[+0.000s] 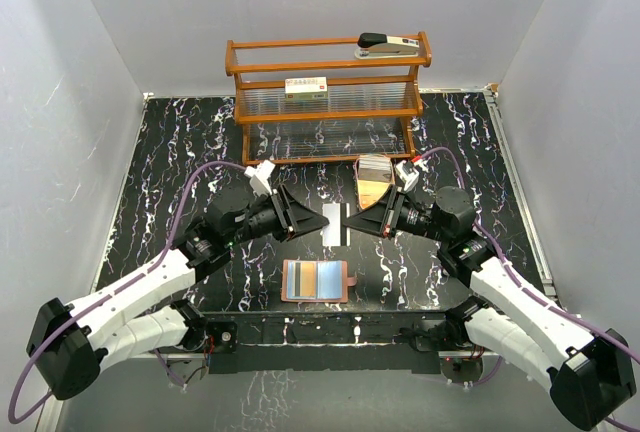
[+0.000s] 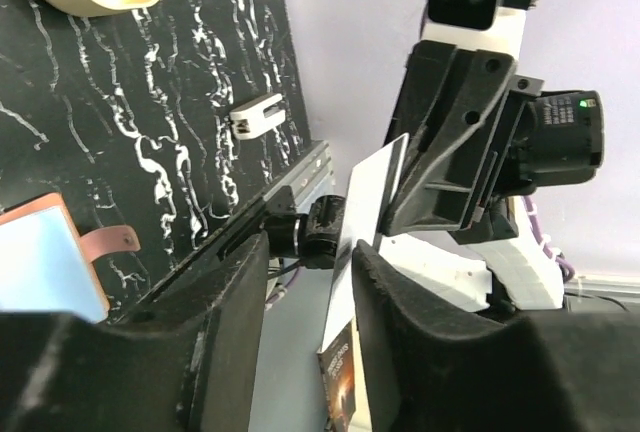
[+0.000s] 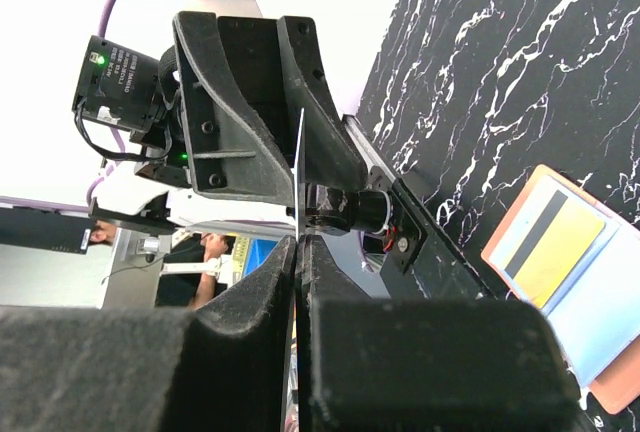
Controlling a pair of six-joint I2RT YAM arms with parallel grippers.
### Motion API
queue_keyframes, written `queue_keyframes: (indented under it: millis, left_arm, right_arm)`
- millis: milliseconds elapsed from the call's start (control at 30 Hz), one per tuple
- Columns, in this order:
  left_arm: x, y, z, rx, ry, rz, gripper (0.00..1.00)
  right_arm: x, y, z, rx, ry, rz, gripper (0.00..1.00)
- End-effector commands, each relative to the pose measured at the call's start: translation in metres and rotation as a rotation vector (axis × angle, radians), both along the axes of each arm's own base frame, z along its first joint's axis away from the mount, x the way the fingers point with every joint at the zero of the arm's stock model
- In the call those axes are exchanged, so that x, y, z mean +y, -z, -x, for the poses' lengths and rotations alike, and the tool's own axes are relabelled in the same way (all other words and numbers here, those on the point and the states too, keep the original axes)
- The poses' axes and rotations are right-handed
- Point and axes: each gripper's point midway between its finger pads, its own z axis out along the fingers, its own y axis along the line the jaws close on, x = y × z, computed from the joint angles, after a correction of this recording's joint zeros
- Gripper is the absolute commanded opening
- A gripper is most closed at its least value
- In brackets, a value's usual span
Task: Put the credit cards into the card holder
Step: Pick up the credit card from the storage box, then insert the credit card into the card holder.
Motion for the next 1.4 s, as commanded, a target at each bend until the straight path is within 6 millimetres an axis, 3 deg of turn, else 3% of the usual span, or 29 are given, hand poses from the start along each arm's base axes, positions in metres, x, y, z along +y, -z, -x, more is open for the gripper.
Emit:
queue_keyframes:
  millis: [0, 100, 167, 333, 533, 767, 1033, 1200, 1367]
  left_arm:
    - [-0.011, -0.044, 0.007, -0.061, 0.061, 0.141, 0.28]
    - [-0.011, -0.045, 0.005, -0.057, 0.05, 0.145, 0.07]
    - [-0.01, -0.045, 0.004, -0.057, 0.044, 0.141, 0.0]
    - [-0.007, -0.031, 0.003, -0.047, 0.032, 0.078, 0.0]
    - [0.004, -0.001, 0.001, -0.03, 0.002, -0.048, 0.0]
    - [0.032, 0.051, 0.003, 0.027, -0.073, -0.239, 0.0]
    - [0.044, 0.109, 0.016, 0.109, -0.057, -0.332, 0.0]
    - [0.042, 0.132, 0.023, 0.147, -0.004, -0.369, 0.0]
    - [0.037, 0.143, 0.025, 0.163, 0.037, -0.381, 0.0]
  right_arm:
    - [0.003, -0.02, 0.004, -0.059, -0.025, -0.055, 0.0]
    - [0.002, -0.014, 0.004, -0.048, -0.022, -0.047, 0.01]
    - [0.002, -0.008, 0.003, -0.036, -0.016, -0.027, 0.08]
    - [0.0, 0.007, -0.002, -0.03, 0.007, 0.063, 0.27]
    - [-0.008, 0.035, -0.006, -0.011, 0.038, 0.177, 0.41]
    - [-0.017, 0.073, -0.007, 0.076, 0.088, 0.276, 0.4]
    - [-0.022, 0.109, -0.013, 0.117, 0.106, 0.399, 0.27]
    - [-0.022, 0.129, -0.018, 0.156, 0.143, 0.49, 0.25]
    - [-0.009, 0.151, -0.016, 0.159, 0.107, 0.589, 0.26]
